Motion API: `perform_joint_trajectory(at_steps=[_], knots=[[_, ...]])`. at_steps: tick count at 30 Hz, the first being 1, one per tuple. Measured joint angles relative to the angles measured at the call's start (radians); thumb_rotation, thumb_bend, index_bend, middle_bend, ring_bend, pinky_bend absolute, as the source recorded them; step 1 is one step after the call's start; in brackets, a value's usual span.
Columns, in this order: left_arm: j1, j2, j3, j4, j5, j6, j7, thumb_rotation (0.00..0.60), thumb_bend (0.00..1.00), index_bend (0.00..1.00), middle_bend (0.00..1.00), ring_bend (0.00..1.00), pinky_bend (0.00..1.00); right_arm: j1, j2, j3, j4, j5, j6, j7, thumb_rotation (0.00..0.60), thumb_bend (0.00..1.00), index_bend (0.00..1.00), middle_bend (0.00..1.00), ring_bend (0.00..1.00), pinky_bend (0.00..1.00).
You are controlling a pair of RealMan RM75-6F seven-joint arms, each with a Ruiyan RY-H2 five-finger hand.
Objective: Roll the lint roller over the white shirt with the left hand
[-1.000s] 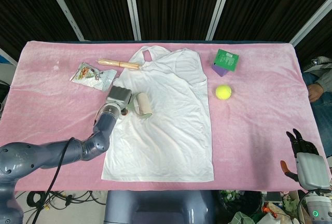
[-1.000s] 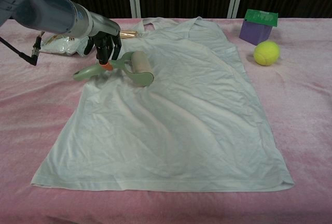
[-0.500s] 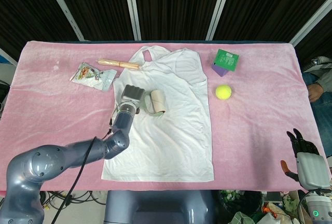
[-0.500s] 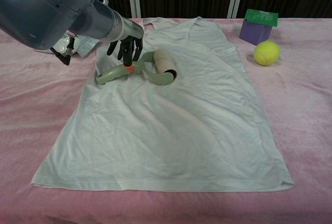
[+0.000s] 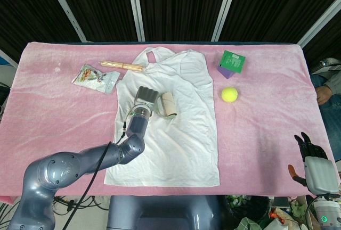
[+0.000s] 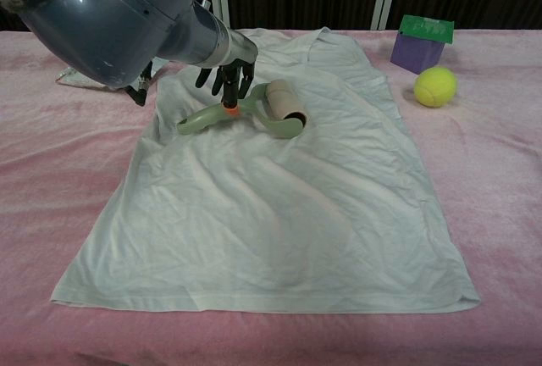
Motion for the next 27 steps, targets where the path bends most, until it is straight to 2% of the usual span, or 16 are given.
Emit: perform_joint_trajectory(at_steps=[5, 14, 22, 27], knots=[[0.019, 0.025, 0.000, -0.036, -0.007, 0.003, 0.013, 0.600, 0.41, 0.63, 0.59, 0.43, 0.59, 0.000, 0.000, 0.000, -0.001, 0.000, 0.000, 0.001, 0.600, 0.28, 0.03, 0.00, 0.17, 0.15], [0.094, 0.141, 0.035, -0.179, 0.003, 0.010, 0.017, 0.600, 0.41, 0.63, 0.59, 0.43, 0.59, -0.001, 0.001, -0.001, -0.004, 0.001, -0.002, 0.004, 0.600, 0.28, 0.03, 0.00, 0.17, 0.15], [0.188, 0.291, 0.094, -0.325, 0.085, 0.018, -0.046, 0.600, 0.41, 0.63, 0.59, 0.43, 0.59, 0.001, -0.001, -0.002, -0.007, 0.005, -0.006, 0.003, 0.600, 0.28, 0.03, 0.00, 0.17, 0.15], [0.213, 0.317, 0.119, -0.355, 0.127, 0.015, -0.073, 0.600, 0.41, 0.63, 0.59, 0.43, 0.59, 0.000, -0.001, 0.001, -0.009, 0.012, -0.006, 0.005, 0.600, 0.28, 0.03, 0.00, 0.17, 0.15]])
